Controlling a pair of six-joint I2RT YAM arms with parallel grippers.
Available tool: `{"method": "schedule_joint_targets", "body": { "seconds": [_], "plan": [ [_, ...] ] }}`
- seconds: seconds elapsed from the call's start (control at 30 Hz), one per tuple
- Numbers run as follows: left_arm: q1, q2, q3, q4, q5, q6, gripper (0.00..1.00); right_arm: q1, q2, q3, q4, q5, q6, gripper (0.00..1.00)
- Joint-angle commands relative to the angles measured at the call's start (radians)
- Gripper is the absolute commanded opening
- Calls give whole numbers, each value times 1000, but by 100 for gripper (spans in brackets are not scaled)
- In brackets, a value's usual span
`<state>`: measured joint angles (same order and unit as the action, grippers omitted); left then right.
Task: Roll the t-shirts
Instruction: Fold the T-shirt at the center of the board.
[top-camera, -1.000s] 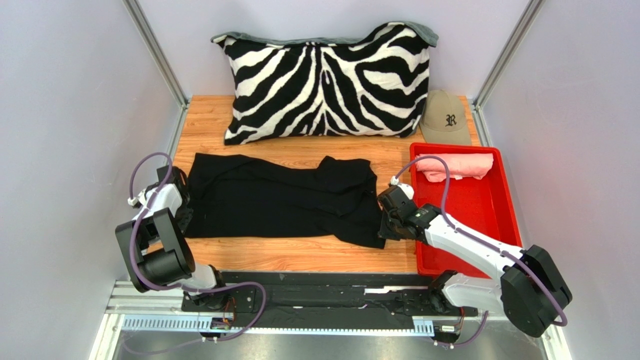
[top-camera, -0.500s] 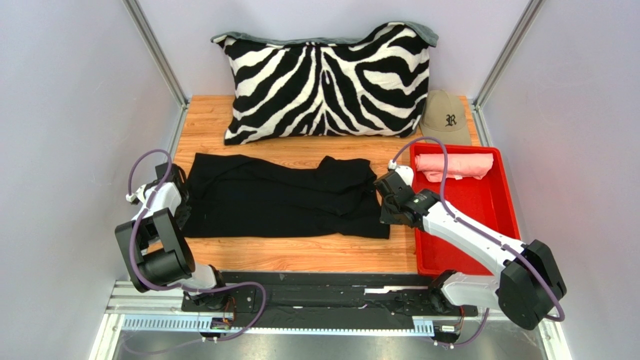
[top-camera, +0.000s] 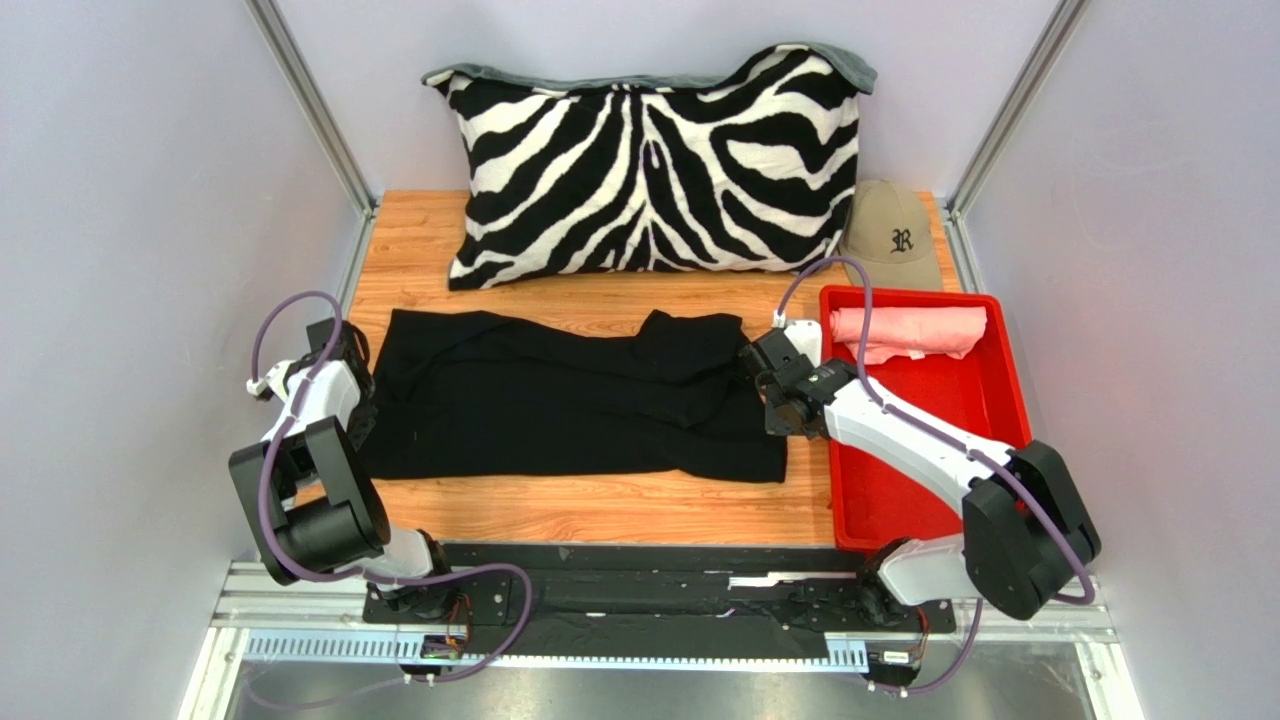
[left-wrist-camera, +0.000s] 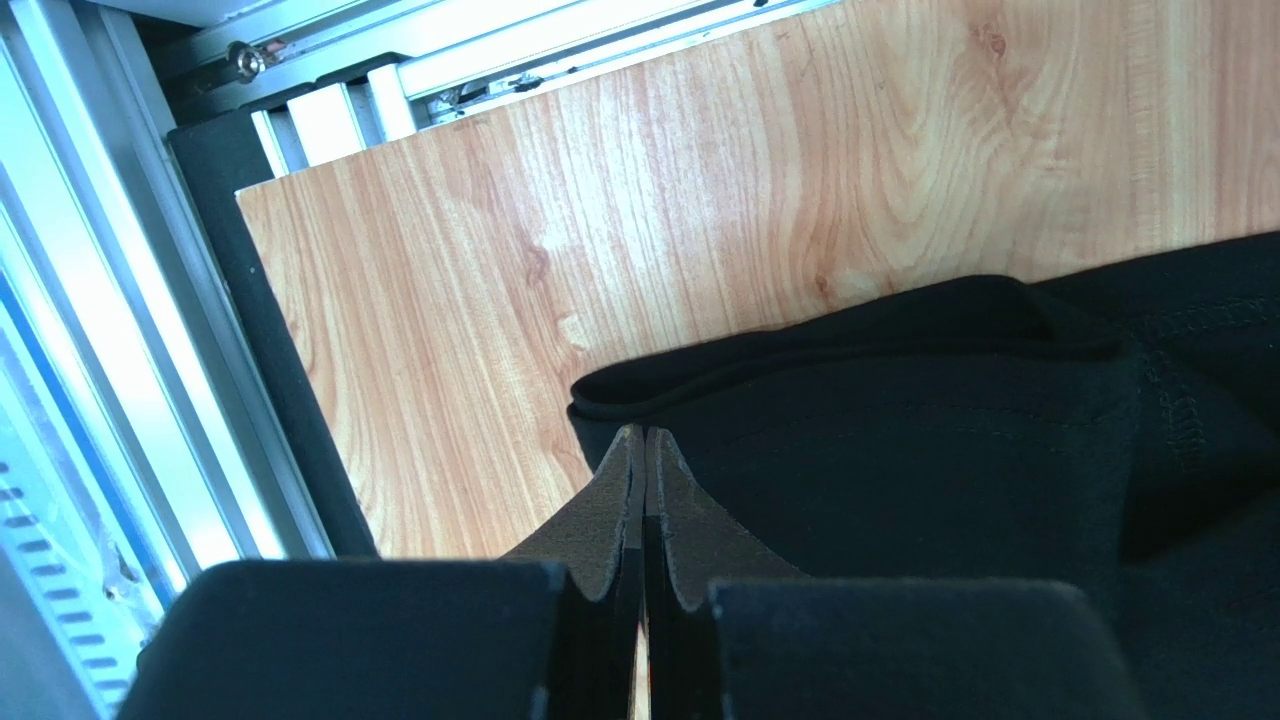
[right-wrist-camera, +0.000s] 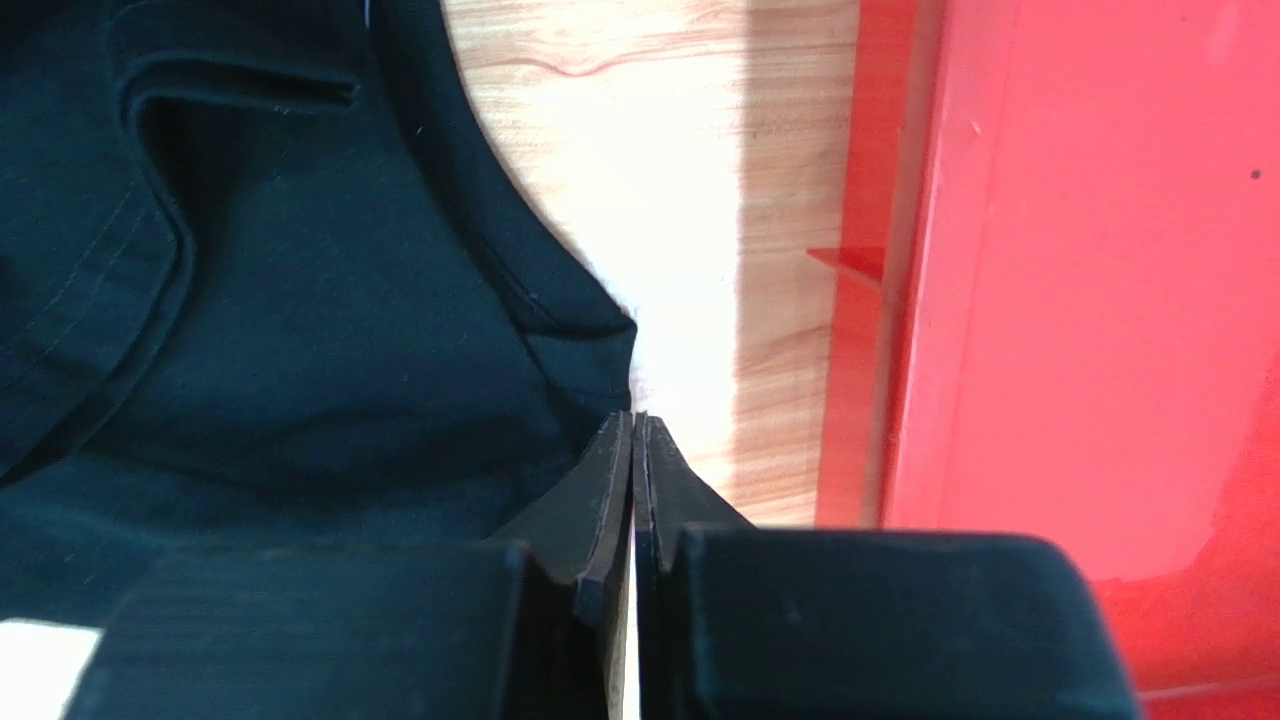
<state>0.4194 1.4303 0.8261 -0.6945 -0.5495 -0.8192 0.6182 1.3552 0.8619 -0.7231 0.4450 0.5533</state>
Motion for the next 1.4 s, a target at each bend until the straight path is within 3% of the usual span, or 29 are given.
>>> {"method": "schedule_joint_targets", "body": {
  "seconds": [0.0, 0.1, 0.13, 0.23, 0.27, 0.43, 0.63, 0.83, 1.07, 1.37],
  "plan": [
    [5, 4, 28, 9, -26, 18, 0, -6, 54, 55, 45, 12, -39, 5],
    [5, 2, 28, 9, -15, 20, 0, -6, 79, 71, 25, -5, -33, 10],
    [5, 1, 28, 9, -12, 22, 0, -6, 55, 59, 24, -14, -30, 21],
    [5, -5, 31, 9, 14, 25, 0, -6, -55, 10, 27, -99, 0, 41],
    [5, -5, 31, 7, 28, 25, 0, -6, -83, -13, 33, -126, 10, 43],
    [5, 2, 31, 7, 46, 17, 1, -6, -186, -119, 56, -202, 89, 45],
    [5, 4, 30, -8, 49, 8, 4, -6, -173, -176, 137, -293, 123, 46],
    [10, -62, 28, -40, 51, 3, 45, -6, -140, -156, 137, -269, 97, 46],
    [87, -175, -2, -17, 166, 44, 50, -9, -131, -152, 133, -259, 73, 45],
    [142, -189, -119, 56, 286, 26, 53, -8, -126, -152, 134, -259, 62, 45]
  ]
}}
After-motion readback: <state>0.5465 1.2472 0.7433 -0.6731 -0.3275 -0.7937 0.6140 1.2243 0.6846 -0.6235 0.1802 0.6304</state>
